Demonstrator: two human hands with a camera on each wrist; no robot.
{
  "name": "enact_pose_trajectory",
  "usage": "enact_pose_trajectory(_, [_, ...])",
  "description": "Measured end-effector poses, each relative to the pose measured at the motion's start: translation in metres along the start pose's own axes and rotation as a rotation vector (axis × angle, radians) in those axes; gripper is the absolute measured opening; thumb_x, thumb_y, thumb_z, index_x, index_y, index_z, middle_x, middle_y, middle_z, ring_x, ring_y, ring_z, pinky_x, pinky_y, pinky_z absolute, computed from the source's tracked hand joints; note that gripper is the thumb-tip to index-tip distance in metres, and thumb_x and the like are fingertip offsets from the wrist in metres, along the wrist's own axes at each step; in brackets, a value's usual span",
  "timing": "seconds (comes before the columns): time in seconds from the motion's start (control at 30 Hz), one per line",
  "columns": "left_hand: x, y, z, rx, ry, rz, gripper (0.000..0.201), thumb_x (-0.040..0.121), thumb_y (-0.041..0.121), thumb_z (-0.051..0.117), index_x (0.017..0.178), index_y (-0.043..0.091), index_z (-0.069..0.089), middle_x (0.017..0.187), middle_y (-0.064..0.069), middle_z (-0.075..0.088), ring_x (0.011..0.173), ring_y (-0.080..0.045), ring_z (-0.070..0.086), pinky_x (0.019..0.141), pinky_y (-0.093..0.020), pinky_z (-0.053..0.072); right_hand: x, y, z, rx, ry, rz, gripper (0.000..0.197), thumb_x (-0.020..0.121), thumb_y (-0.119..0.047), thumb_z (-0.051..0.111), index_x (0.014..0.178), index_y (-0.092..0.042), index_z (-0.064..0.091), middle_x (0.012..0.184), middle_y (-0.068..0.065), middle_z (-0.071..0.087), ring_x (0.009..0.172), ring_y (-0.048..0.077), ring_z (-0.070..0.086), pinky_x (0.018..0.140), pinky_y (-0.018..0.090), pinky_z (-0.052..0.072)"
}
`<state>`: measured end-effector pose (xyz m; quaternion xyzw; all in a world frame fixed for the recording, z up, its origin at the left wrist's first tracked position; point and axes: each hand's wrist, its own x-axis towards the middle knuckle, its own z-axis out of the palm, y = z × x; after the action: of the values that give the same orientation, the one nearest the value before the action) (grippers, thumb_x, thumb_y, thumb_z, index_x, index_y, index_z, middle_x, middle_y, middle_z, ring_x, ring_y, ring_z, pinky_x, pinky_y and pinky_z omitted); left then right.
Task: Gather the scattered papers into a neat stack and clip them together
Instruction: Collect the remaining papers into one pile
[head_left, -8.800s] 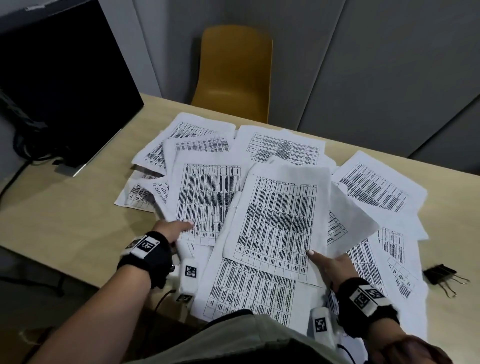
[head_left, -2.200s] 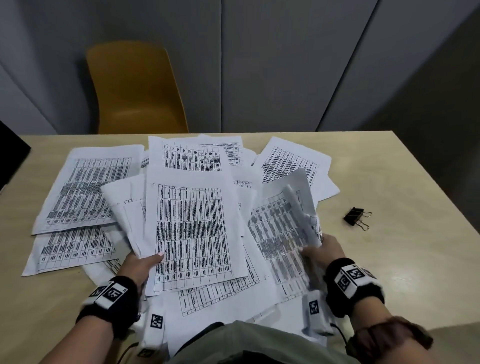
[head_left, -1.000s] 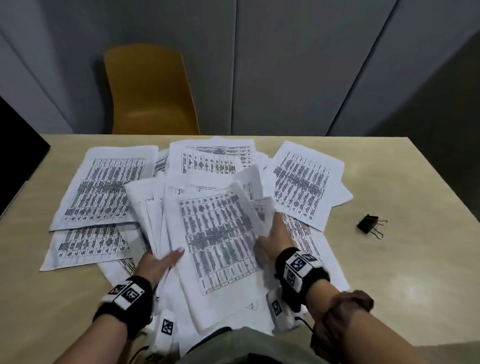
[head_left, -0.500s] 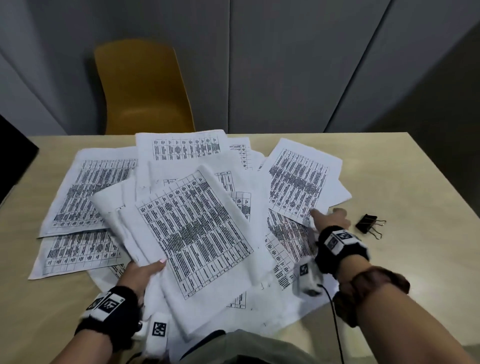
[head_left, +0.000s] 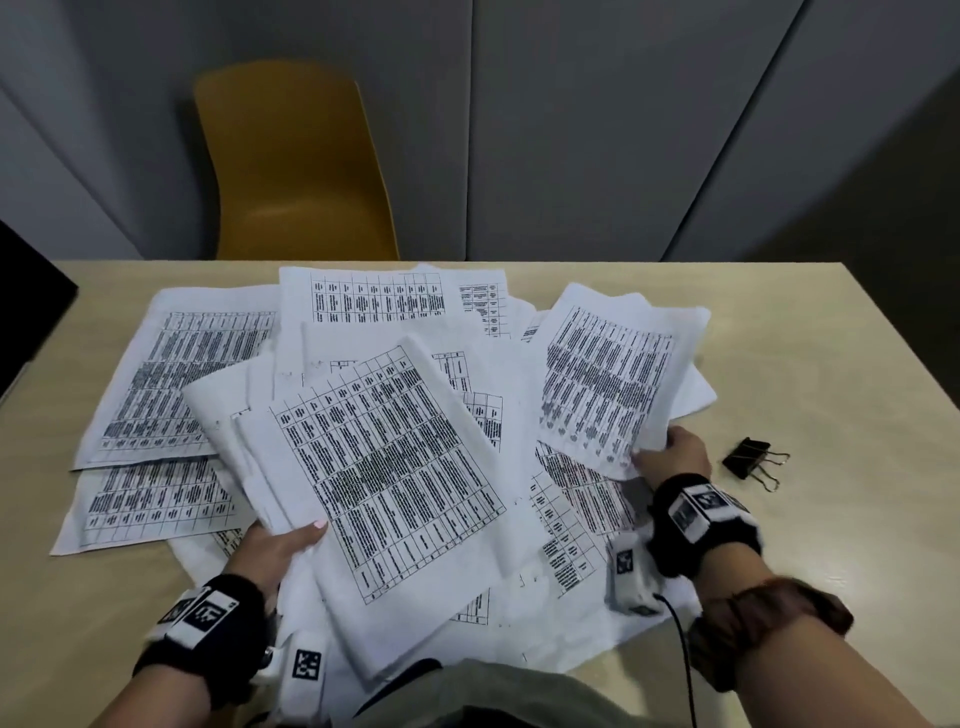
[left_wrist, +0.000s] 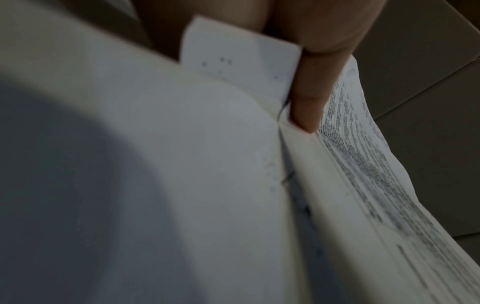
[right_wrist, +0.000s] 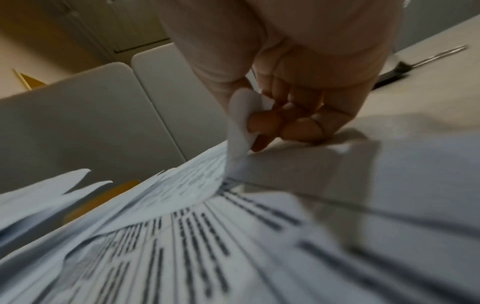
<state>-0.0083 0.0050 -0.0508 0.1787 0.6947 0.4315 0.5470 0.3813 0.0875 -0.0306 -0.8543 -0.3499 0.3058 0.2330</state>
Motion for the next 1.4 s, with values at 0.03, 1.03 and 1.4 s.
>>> enact_pose_trajectory(0.03, [0.0, 0.0, 0.0, 0.002, -0.006, 0.003, 0.022, 0.083, -0.006, 0.058, 0.104, -0.009, 0.06, 0.054, 0.001, 0.07, 0.069, -0.026, 0.063, 0.079, -0.035, 0.05, -0.004, 0.008, -0.003, -0.042, -0.034, -0.013, 0.035, 0.079, -0.004, 0.063, 0.114, -0.001, 0.06, 0.112, 0.022, 0.066, 0.101, 0.035, 0.062, 0.088, 0.038, 0.048])
enact_pose_trajectory(1.03, [0.01, -0.005, -0.003, -0.042, -0.031, -0.011, 0.024, 0.081, -0.009, 0.058, 0.105, -0.005, 0.059, 0.056, 0.0, 0.071, 0.049, -0.015, 0.067, 0.051, -0.028, 0.056, -0.066, 0.003, 0.036, -0.087, -0.353, 0.047, 0.043, 0.067, -0.025, 0.082, 0.093, -0.003, 0.054, 0.092, 0.012, 0.065, 0.084, 0.028, 0.063, 0.066, 0.031, 0.052])
enact_pose_trajectory(1.4, [0.011, -0.007, 0.004, 0.055, -0.003, 0.044, 0.031, 0.079, -0.012, 0.059, 0.11, -0.013, 0.057, 0.055, 0.002, 0.069, 0.061, -0.02, 0.063, 0.083, -0.036, 0.046, -0.088, 0.017, 0.035, 0.047, -0.177, 0.0, 0.019, 0.083, -0.02, 0.064, 0.071, -0.017, 0.049, 0.075, 0.009, 0.064, 0.075, 0.031, 0.064, 0.069, 0.035, 0.053])
